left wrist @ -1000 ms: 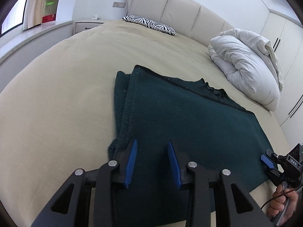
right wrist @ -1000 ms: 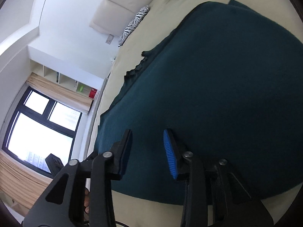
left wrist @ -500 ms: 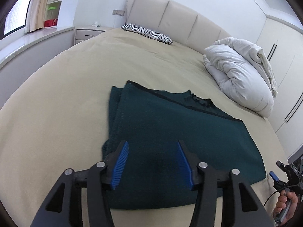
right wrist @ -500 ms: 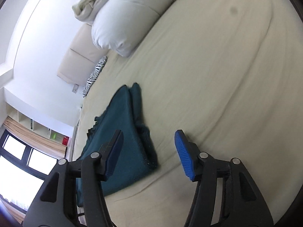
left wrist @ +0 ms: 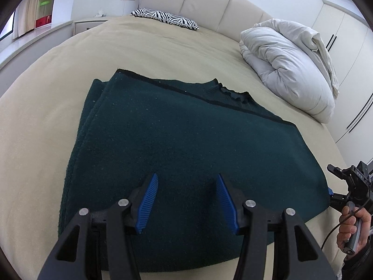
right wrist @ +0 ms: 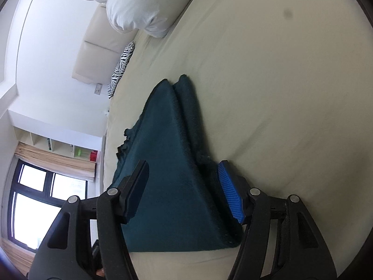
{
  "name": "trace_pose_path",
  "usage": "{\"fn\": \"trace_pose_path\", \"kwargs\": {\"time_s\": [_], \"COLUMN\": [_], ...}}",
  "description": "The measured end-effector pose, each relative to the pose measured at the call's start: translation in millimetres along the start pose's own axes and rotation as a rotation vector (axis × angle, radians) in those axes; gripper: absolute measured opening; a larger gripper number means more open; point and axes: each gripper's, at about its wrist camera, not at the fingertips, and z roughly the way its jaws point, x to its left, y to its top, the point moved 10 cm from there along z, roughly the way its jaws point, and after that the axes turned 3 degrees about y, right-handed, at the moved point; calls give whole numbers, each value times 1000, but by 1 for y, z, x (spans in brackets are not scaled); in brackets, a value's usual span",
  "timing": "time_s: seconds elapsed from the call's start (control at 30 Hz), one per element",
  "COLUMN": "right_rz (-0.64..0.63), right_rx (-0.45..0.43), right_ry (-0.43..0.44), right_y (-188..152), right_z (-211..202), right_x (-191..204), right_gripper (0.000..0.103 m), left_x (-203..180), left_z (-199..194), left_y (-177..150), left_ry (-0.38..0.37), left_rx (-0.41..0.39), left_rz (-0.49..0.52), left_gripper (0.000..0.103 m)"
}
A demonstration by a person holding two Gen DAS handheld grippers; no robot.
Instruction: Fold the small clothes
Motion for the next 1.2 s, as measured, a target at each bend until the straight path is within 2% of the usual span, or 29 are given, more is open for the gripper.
{"fn": "trace_pose_path", "kwargs": {"time_s": [0.1,0.27,0.37,0.53,0.7,0.87,1.0,1.1,1.17,1.2], "right_rz": [-13,111,103,50,31,-61,-161,-293,-440,-558], "right_rx": [42,64,91,117,107,66,7,-21,4,35], "right_ry": [-11,43,41,2,-41,-154,-256,-325,-340,-346], "right_y": [-2,3,-1,-11,-13,-12,-11,-19,-40,-62], "right_z": [8,24,35,46,50,53,53,62,81,96], "right_x": [7,5,11,15,10,24,54,99,144,172], "right_gripper": [61,56,48,21,15,12,12,12,12,12], "left_x": [5,8,7,8,10,17,24,31,39,44], "left_z": [3,8,9,11,13,11,11,9,2,-2], "left_y": [-1,-3,-4,-3,-2,0,3,5,8,10], "left_ry": [-18,-22,-17,-23,-43,-123,-179,-227,-273,-284], "left_rx": [13,26,29,31,29,36,40,39,31,20], "left_rz": [-22,-13,-7,-6,-13,-76,-140,-192,-248,-276], "left_gripper": [56,55,55,55,55,55,50,44,41,41]}}
